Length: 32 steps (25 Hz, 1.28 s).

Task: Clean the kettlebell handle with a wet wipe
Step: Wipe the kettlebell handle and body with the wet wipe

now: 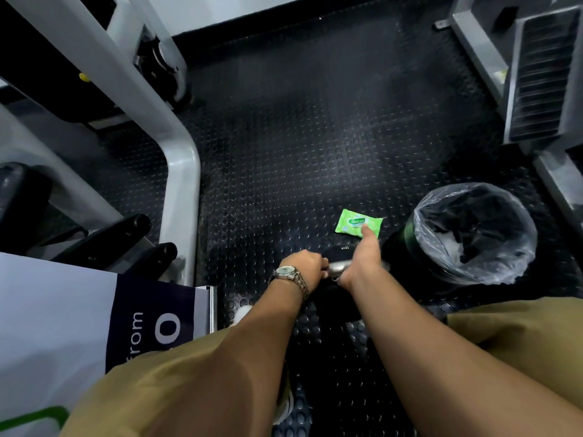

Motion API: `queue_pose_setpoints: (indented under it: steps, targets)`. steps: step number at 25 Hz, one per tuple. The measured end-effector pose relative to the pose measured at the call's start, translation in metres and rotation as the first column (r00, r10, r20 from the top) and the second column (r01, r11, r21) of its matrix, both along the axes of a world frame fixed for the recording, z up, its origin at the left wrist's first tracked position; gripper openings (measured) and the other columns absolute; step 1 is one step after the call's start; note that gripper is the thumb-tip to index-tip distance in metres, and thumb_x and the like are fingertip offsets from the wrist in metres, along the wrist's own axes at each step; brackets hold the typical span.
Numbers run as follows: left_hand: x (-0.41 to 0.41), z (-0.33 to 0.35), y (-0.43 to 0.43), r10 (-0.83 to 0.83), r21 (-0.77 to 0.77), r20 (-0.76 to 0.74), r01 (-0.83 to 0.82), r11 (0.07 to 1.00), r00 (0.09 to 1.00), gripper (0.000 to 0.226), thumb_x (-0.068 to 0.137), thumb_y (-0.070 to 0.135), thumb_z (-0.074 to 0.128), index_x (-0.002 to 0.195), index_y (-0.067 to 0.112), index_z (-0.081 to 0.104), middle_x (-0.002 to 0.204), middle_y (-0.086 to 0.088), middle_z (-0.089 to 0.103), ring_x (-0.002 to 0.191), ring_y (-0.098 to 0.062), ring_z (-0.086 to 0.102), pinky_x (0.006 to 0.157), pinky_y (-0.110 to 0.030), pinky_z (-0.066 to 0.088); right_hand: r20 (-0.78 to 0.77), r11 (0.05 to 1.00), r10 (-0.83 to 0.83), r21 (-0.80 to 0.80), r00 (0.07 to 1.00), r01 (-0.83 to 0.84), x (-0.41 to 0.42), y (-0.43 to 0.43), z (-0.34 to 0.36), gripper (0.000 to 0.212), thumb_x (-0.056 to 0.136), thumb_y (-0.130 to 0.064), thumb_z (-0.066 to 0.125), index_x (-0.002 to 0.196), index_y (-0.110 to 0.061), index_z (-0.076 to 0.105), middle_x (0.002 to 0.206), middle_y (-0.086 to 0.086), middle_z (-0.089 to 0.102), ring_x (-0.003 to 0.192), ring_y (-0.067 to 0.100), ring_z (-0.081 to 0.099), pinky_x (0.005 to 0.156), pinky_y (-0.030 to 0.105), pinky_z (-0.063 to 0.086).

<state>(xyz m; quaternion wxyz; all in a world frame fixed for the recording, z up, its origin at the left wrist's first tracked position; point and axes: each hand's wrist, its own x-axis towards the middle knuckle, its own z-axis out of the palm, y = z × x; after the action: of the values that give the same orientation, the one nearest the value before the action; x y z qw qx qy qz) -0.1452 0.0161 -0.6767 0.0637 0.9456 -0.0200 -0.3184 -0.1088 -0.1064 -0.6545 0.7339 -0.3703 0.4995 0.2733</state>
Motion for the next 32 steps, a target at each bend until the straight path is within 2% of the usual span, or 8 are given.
queue_pose_setpoints:
  steps: [4,7,10,15,20,24,27,32]
  targets:
    - [0.003,0.004,-0.004,0.034,0.050,0.005,-0.034,0.998,0.999,0.027,0.102,0.026,0.050,0.114,0.014,0.071,0.112,-0.015,0.072,0.103,-0.035,0.070,0.084,-0.037,0.053,0.005,0.968,0.219,0.125,0.976,-0.218,-0.026,0.024,0.016,0.053,0.089,-0.061,0.064,0.094,-0.008,0.068,0.064,0.008,0.069,0.061,0.024,0.064,0.060,0.035,0.051]
    - [0.003,0.002,-0.002,0.018,0.023,-0.015,-0.018,1.000,1.000,0.025,0.102,0.032,0.053,0.117,0.021,0.069,0.111,-0.014,0.071,0.103,-0.035,0.069,0.083,-0.036,0.052,-0.020,0.997,0.034,0.070,0.999,-0.033,-0.009,0.006,0.010,0.050,0.087,-0.063,0.064,0.101,-0.015,0.066,0.089,0.008,0.071,0.066,0.025,0.066,0.059,0.032,0.051]
    - [0.002,0.000,0.000,0.009,-0.001,-0.037,-0.009,1.000,0.999,0.021,0.102,0.033,0.056,0.117,0.024,0.067,0.110,-0.011,0.070,0.101,-0.033,0.067,0.080,-0.034,0.049,-0.033,0.990,-0.100,-0.099,0.994,0.096,0.001,-0.007,-0.007,0.060,0.070,-0.065,0.071,0.108,-0.019,0.070,0.111,0.008,0.074,0.088,0.035,0.074,0.078,0.054,0.059]
    - [0.004,0.002,-0.002,-0.005,0.028,-0.021,0.006,1.000,1.000,0.023,0.099,0.027,0.057,0.119,0.024,0.068,0.113,-0.012,0.070,0.102,-0.034,0.069,0.082,-0.035,0.052,0.031,0.980,0.168,0.102,0.985,-0.170,-0.018,0.002,-0.001,0.057,0.086,-0.064,0.065,0.108,-0.012,0.061,0.103,0.015,0.070,0.082,0.027,0.060,0.079,0.034,0.042]
    - [0.000,-0.001,-0.001,0.011,0.005,-0.011,-0.010,1.000,1.000,0.019,0.102,0.033,0.055,0.115,0.024,0.066,0.108,-0.011,0.070,0.100,-0.033,0.067,0.076,-0.033,0.046,0.004,0.992,-0.121,-0.029,0.993,0.121,0.008,-0.014,-0.007,0.050,0.082,-0.058,0.067,0.111,-0.018,0.073,0.113,0.010,0.075,0.095,0.035,0.073,0.082,0.060,0.058]
    - [0.003,0.002,-0.003,0.005,0.018,-0.004,-0.005,1.000,1.000,0.021,0.102,0.030,0.055,0.117,0.021,0.068,0.111,-0.012,0.070,0.103,-0.035,0.068,0.080,-0.034,0.049,0.004,0.999,0.033,0.022,0.999,-0.033,-0.012,0.003,-0.005,0.056,0.079,-0.065,0.070,0.100,-0.013,0.067,0.099,0.009,0.073,0.092,0.028,0.067,0.083,0.040,0.054]
    - [0.002,0.004,-0.005,-0.005,0.040,0.011,0.005,0.999,1.000,0.024,0.102,0.028,0.053,0.119,0.020,0.068,0.113,-0.013,0.071,0.103,-0.035,0.069,0.083,-0.035,0.052,0.029,0.979,0.116,0.163,0.993,-0.119,-0.021,0.009,0.000,0.062,0.085,-0.067,0.065,0.105,-0.009,0.066,0.099,0.014,0.072,0.094,0.030,0.061,0.105,0.045,0.047]
    - [-0.003,0.000,-0.003,0.012,-0.008,0.002,-0.012,1.000,1.000,0.020,0.104,0.031,0.053,0.113,0.021,0.066,0.106,-0.012,0.070,0.099,-0.034,0.068,0.082,-0.036,0.051,-0.028,0.982,-0.160,-0.101,0.987,0.156,0.001,-0.010,-0.016,0.067,0.063,-0.072,0.072,0.106,-0.020,0.070,0.113,0.009,0.073,0.092,0.034,0.073,0.086,0.059,0.056]
